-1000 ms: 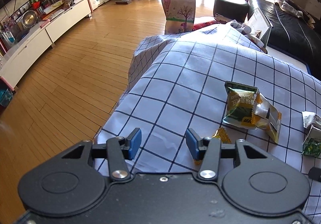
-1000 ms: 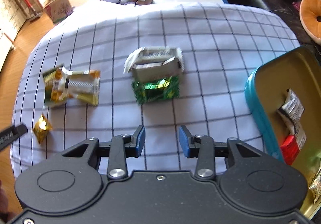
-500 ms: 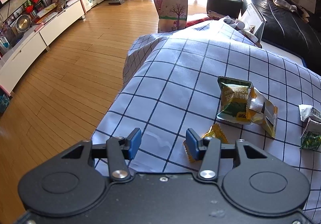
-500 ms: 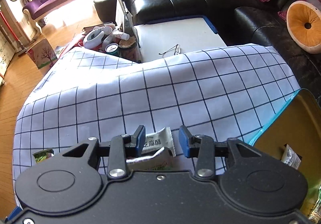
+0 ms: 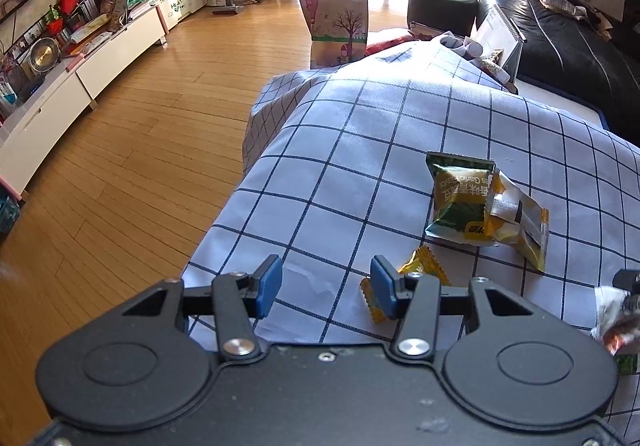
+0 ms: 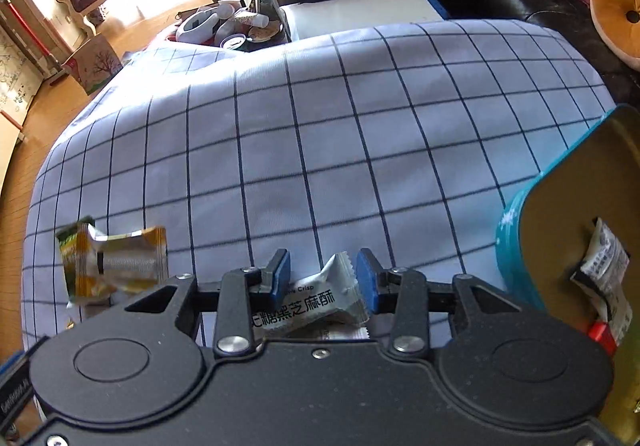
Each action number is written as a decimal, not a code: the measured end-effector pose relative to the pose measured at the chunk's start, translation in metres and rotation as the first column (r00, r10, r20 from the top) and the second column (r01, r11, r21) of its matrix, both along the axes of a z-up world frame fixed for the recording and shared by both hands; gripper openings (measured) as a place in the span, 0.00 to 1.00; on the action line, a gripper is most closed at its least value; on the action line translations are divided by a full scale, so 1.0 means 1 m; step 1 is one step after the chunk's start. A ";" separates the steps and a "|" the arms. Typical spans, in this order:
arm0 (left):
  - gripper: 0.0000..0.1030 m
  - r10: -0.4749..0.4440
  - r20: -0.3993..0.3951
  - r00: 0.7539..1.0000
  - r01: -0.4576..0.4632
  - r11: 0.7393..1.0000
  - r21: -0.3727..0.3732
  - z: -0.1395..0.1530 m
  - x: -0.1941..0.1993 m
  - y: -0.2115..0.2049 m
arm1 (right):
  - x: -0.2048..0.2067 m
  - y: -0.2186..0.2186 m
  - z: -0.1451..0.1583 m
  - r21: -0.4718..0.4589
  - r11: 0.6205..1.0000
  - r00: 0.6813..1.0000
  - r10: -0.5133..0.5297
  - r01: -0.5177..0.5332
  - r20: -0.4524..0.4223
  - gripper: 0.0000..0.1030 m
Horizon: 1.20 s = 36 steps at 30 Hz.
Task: Organize snacks
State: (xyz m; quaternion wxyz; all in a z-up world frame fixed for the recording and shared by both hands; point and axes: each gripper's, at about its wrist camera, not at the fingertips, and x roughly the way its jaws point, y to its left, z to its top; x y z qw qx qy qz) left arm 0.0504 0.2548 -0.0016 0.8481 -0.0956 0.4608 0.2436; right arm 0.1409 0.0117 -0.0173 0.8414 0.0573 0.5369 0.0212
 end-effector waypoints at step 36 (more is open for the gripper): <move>0.50 -0.047 0.015 0.999 0.047 0.999 0.011 0.005 -0.001 -0.016 | -0.034 0.012 0.020 0.090 0.987 0.984 0.118 -0.131 0.133 0.48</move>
